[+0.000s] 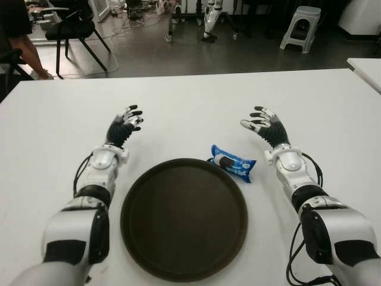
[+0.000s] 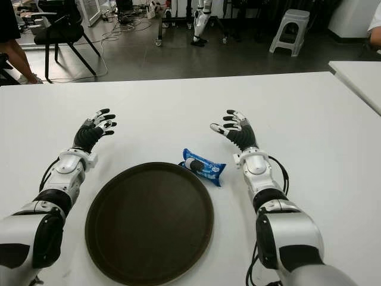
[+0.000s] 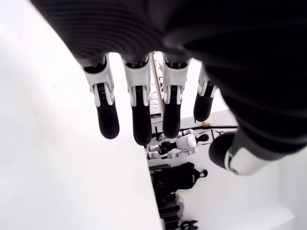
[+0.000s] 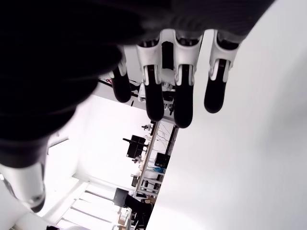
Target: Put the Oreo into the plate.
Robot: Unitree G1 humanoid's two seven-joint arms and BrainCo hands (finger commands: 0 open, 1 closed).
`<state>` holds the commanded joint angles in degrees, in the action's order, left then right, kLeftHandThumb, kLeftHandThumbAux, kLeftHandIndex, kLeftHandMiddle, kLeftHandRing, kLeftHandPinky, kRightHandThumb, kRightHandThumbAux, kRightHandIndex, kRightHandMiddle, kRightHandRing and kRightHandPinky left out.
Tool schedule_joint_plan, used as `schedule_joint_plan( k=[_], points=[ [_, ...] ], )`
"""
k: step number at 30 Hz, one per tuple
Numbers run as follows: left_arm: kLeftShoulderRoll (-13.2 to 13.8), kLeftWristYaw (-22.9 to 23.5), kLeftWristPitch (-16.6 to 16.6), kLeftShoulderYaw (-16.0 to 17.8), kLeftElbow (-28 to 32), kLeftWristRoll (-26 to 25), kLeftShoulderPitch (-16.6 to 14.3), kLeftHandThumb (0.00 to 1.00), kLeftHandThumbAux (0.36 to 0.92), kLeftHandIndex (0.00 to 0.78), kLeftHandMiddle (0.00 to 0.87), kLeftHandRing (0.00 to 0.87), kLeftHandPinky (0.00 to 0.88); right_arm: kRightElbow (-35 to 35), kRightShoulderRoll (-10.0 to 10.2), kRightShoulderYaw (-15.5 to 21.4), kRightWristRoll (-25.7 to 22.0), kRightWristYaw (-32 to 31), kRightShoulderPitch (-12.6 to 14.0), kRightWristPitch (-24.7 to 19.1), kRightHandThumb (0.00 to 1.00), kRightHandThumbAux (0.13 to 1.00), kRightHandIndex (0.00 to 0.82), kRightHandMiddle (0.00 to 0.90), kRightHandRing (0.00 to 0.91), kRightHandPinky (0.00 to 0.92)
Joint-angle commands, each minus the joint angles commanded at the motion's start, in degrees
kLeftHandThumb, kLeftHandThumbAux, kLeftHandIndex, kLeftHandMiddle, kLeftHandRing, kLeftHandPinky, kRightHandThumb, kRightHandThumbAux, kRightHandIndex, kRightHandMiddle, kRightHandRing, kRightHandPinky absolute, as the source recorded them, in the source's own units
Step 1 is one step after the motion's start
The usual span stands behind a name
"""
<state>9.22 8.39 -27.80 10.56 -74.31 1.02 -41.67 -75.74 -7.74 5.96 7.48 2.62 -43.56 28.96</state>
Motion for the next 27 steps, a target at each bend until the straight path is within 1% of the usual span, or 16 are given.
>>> schedule_joint_plan(
  k=[4,7,11,15,17,22,27],
  points=[
    [0.0,-0.2,-0.5,0.2,0.2,-0.5,0.1,0.0,0.583,0.148,0.203,0.205,0.203,0.0,0.2,0.5,-0.5,0.2,-0.3,-0.5,0.013,0.619,0.189,0.264,0.252,0.225],
    [0.1,-0.5,-0.4,0.4,0.2,-0.8,0.0,0.0,0.601,0.149,0.204,0.203,0.198,-0.1,0.1,0.9,-1.0,-0.3,-0.6,-1.2,0.011,0.63,0.188,0.263,0.25,0.227],
    [0.0,-0.8,-0.1,0.9,0.2,-1.2,-0.1,0.0,0.607,0.145,0.201,0.201,0.21,-0.1,0.1,1.4,-1.2,-0.5,-0.8,-1.7,0.005,0.644,0.185,0.258,0.254,0.247],
    [0.1,-0.9,0.2,1.5,0.2,-1.8,-0.2,0.0,0.613,0.142,0.199,0.2,0.205,0.0,0.3,1.8,-1.6,-0.5,-1.1,-2.1,0.001,0.658,0.188,0.259,0.262,0.263],
    [0.1,-1.1,0.4,1.8,0.2,-2.1,-0.3,0.0,0.622,0.141,0.197,0.199,0.208,0.0,0.4,2.1,-2.0,-0.4,-1.2,-2.3,0.0,0.669,0.193,0.261,0.268,0.275],
    [-0.2,-2.1,0.4,2.6,0.1,-2.8,-0.4,0.0,0.666,0.154,0.207,0.214,0.237,-0.1,0.7,2.5,-2.4,0.5,-1.5,-3.1,0.0,0.68,0.2,0.265,0.276,0.283],
    [-0.1,-3.1,0.3,3.3,0.2,-3.4,-0.4,0.0,0.687,0.162,0.223,0.234,0.259,-0.2,0.6,3.3,-2.9,0.7,-1.6,-4.2,0.0,0.69,0.204,0.266,0.277,0.282]
  ],
)
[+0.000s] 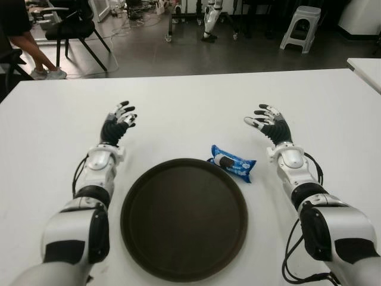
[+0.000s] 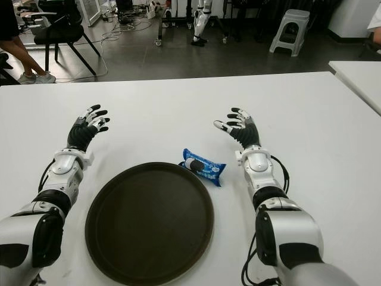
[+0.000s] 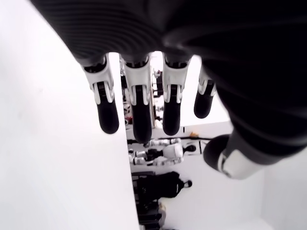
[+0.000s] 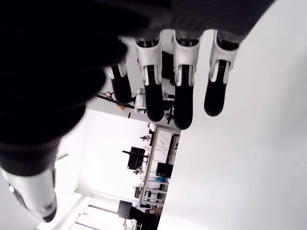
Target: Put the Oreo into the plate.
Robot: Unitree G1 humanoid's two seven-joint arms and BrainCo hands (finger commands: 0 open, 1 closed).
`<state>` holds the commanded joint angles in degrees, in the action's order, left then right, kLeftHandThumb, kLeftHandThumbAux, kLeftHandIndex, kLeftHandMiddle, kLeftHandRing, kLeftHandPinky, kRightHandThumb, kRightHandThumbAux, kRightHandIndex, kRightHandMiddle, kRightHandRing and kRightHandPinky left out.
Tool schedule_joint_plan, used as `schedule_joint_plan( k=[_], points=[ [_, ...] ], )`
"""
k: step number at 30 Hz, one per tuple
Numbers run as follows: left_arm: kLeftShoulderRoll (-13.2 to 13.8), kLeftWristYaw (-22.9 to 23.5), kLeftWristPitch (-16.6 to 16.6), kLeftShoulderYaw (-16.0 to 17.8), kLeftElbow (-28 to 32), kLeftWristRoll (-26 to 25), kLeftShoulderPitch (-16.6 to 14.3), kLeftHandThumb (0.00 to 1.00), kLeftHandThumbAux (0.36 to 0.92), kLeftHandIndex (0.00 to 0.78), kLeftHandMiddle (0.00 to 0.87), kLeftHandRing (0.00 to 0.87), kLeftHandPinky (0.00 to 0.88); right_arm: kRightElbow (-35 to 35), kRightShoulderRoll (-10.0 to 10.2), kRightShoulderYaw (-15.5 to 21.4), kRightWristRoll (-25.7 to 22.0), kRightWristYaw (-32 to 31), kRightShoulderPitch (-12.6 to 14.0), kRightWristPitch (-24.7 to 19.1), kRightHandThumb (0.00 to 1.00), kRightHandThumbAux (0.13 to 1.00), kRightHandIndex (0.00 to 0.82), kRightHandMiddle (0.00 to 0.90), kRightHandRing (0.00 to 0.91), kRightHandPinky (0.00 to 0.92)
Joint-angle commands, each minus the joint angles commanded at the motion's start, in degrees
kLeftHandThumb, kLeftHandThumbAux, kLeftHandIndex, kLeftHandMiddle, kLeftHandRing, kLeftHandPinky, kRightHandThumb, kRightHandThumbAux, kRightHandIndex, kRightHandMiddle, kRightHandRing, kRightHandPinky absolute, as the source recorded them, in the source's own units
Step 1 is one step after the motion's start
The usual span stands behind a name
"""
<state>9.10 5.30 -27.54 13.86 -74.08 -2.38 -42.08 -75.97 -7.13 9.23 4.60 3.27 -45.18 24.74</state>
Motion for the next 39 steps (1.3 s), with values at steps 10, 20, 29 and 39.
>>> schedule_joint_plan(
  k=[10,20,29,39],
  points=[
    [1.0,-2.1,-0.8,0.8,1.3,-0.3,2.5,0.0,0.702,0.155,0.218,0.229,0.252,-0.3,-1.2,1.2,-0.5,-0.7,0.2,-1.9,0.014,0.705,0.215,0.27,0.281,0.288],
    [1.7,-3.8,-0.7,-0.2,2.1,0.8,3.8,0.0,0.674,0.16,0.23,0.223,0.23,-0.2,-1.6,2.0,-1.1,-1.1,0.3,-1.1,0.001,0.708,0.214,0.274,0.284,0.285],
    [1.5,-3.4,-0.9,-1.1,2.4,1.3,3.7,0.0,0.687,0.165,0.236,0.238,0.257,-0.4,-2.0,1.9,-0.6,-0.7,0.0,-2.3,0.018,0.697,0.217,0.285,0.293,0.291],
    [1.7,-3.6,0.4,-3.2,2.1,2.9,3.2,0.0,0.66,0.185,0.254,0.258,0.285,-0.7,-2.2,1.1,0.3,-0.6,-0.3,-3.9,0.015,0.709,0.235,0.287,0.285,0.281]
  ],
)
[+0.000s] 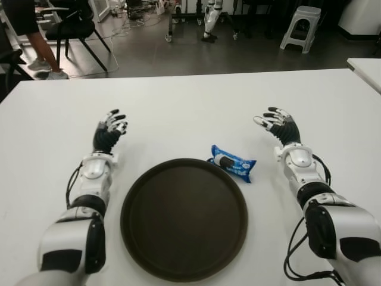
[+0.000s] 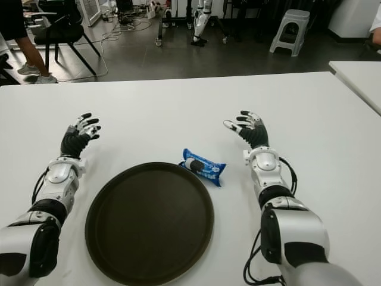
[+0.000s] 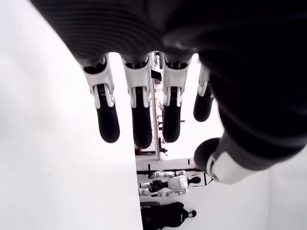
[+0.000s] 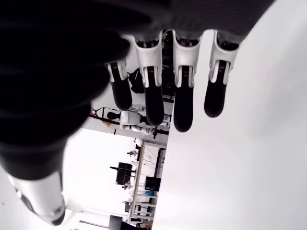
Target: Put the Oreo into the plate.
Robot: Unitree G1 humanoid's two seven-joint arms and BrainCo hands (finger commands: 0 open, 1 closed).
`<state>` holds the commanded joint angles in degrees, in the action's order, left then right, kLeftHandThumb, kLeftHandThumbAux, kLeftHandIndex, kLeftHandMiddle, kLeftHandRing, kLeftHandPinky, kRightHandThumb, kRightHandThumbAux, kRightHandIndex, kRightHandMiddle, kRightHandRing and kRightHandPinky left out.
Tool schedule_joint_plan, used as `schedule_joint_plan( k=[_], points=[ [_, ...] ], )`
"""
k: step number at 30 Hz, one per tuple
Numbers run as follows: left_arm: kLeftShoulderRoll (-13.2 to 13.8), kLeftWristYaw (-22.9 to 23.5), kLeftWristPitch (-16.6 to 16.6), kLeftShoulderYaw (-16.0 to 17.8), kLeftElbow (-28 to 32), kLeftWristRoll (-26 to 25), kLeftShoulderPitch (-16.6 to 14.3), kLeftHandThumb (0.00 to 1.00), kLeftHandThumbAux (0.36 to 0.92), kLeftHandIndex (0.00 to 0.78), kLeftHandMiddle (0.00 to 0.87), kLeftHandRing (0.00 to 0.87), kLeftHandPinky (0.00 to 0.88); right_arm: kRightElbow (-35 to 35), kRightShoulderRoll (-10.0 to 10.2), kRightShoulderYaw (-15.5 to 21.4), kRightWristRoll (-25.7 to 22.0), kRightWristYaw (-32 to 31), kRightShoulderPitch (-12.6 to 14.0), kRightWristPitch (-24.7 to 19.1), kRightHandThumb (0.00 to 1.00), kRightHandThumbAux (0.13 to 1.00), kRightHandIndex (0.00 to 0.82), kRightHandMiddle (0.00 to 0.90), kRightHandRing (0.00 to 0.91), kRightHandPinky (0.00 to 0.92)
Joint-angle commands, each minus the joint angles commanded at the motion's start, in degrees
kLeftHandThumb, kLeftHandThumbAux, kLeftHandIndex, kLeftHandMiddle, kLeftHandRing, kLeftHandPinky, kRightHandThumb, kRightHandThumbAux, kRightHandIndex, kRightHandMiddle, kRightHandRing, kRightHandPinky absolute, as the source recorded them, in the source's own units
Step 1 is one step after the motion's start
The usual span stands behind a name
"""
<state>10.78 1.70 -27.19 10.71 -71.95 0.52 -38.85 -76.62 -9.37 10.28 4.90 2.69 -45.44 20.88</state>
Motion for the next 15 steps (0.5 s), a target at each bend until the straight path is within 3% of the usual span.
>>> schedule_joint_plan(
  k=[10,15],
  points=[
    [-0.1,-0.2,-0.4,-0.6,0.0,0.3,0.0,0.014,0.654,0.184,0.264,0.278,0.312,0.0,0.0,-0.8,0.7,-0.2,0.2,0.7,0.04,0.694,0.234,0.293,0.29,0.259],
    [0.0,-0.2,-0.6,-0.7,0.0,0.4,0.1,0.022,0.648,0.186,0.275,0.295,0.332,0.1,0.1,-0.9,0.9,-0.2,0.3,1.4,0.026,0.715,0.229,0.297,0.299,0.298]
  ],
)
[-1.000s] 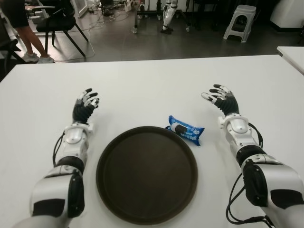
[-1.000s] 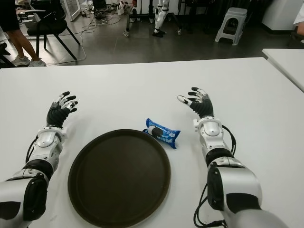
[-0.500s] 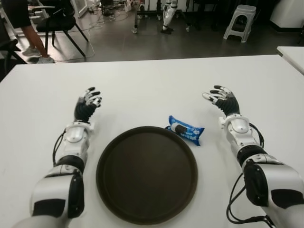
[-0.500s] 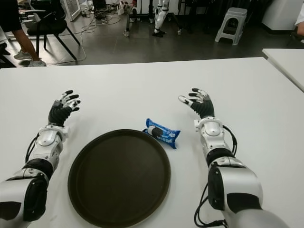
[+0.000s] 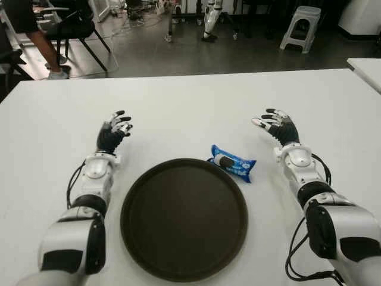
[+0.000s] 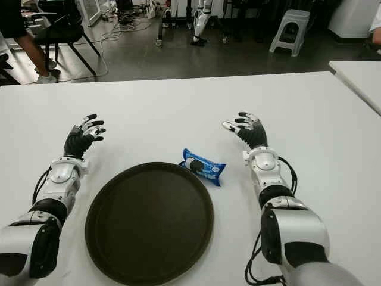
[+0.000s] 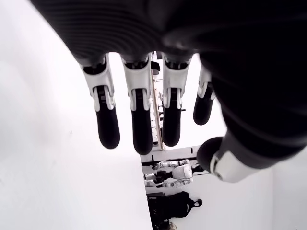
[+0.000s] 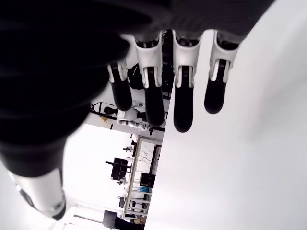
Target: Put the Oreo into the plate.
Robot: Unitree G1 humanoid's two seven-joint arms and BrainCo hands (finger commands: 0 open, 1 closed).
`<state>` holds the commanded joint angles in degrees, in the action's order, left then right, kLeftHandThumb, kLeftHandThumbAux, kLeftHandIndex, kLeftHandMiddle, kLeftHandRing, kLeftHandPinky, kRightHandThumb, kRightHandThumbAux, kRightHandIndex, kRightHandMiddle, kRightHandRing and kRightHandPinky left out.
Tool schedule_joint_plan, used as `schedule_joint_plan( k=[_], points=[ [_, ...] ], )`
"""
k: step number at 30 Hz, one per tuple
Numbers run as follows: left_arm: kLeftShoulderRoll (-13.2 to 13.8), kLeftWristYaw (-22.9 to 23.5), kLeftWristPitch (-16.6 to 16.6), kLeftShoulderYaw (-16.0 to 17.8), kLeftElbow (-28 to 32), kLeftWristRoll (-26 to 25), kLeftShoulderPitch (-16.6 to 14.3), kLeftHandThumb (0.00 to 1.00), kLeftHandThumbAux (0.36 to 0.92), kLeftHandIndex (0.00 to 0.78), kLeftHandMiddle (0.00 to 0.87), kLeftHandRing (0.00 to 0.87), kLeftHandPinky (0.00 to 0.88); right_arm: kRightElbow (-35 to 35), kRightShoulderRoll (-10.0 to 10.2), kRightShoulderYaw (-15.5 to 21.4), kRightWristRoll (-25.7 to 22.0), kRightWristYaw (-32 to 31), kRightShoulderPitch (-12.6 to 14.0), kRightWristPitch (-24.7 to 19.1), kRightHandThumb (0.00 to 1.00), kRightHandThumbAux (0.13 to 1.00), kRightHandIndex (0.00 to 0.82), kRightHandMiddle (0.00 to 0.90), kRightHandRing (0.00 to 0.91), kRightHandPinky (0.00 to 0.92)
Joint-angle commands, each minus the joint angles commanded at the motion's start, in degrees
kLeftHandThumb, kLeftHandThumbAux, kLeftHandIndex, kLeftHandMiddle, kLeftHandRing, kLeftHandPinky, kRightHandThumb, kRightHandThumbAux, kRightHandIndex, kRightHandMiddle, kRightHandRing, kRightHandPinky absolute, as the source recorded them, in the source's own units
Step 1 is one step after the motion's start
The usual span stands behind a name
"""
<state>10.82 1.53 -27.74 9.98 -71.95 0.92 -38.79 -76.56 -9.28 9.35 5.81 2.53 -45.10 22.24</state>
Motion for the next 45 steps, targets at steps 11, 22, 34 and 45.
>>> schedule_joint_plan(
  k=[11,22,34,45],
  points=[
    [0.1,1.9,-0.5,0.7,-0.1,-0.8,0.1,0.044,0.606,0.191,0.289,0.32,0.369,0.0,0.4,-0.1,0.4,0.3,0.2,0.8,0.038,0.716,0.258,0.306,0.313,0.316],
    [-0.5,4.3,-2.3,0.2,0.3,-0.9,1.1,0.05,0.574,0.182,0.289,0.324,0.376,-0.1,0.5,-0.1,0.4,0.6,0.2,0.5,0.053,0.744,0.248,0.306,0.314,0.31],
    [-0.9,6.6,-4.1,-0.6,0.9,-0.7,2.2,0.05,0.566,0.18,0.284,0.313,0.363,-0.1,0.6,-0.4,0.7,0.8,0.4,0.5,0.094,0.74,0.246,0.315,0.321,0.315],
    [-1.6,6.7,-7.0,-0.7,2.5,-0.9,4.2,0.046,0.546,0.189,0.3,0.328,0.373,0.0,0.5,-1.7,1.9,1.7,0.8,0.7,0.066,0.734,0.227,0.301,0.306,0.308]
  ],
)
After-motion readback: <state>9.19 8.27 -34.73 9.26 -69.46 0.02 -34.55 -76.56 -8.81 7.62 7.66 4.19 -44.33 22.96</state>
